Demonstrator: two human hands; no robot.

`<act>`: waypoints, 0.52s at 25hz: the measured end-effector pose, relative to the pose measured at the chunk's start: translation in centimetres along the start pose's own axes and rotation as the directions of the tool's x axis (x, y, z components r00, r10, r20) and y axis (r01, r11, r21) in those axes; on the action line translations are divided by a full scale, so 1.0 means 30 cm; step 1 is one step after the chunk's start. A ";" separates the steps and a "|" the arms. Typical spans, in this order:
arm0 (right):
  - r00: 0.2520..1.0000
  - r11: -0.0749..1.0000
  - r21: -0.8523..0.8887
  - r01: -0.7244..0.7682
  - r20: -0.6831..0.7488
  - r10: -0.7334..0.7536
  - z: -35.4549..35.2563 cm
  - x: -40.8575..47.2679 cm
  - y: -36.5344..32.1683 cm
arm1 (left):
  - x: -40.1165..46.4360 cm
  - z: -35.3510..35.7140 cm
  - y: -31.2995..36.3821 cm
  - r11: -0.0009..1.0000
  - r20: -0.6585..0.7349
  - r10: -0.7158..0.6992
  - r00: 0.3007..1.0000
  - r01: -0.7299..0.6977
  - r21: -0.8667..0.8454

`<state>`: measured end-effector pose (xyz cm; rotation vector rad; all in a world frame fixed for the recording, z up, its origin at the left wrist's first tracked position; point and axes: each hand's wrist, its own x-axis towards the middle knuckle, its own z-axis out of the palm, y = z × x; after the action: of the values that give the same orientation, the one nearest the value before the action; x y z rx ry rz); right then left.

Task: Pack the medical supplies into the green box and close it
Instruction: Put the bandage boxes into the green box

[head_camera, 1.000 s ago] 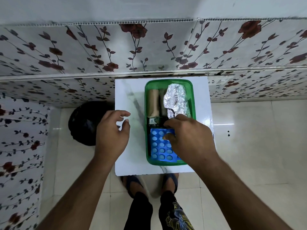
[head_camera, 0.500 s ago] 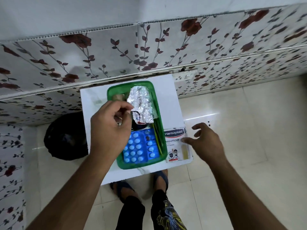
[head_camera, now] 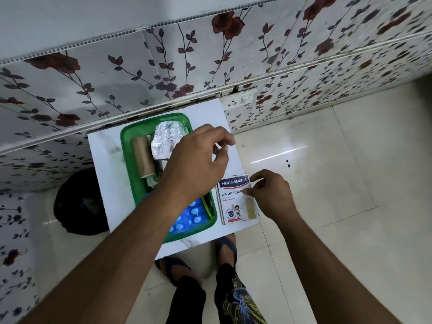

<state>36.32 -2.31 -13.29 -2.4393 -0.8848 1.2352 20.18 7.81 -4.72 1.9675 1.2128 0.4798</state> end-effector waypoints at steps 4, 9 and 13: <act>0.999 0.994 0.107 -0.029 0.036 0.025 -0.022 0.007 0.008 | 0.062 0.049 0.004 0.989 0.228 -0.011 0.974 -0.024 0.148; 0.998 0.951 0.306 -0.037 0.067 0.017 -0.121 -0.003 -0.004 | 0.108 0.078 0.015 0.971 0.375 -0.116 0.920 0.025 0.238; 0.988 0.844 0.536 0.001 0.130 -0.084 -0.204 -0.059 -0.088 | 0.073 0.044 0.051 0.975 0.411 -0.221 0.884 0.211 0.070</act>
<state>39.36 -1.16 -7.21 -1.8915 -0.5244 1.4314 22.98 8.80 -4.55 1.8025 1.1405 -0.0730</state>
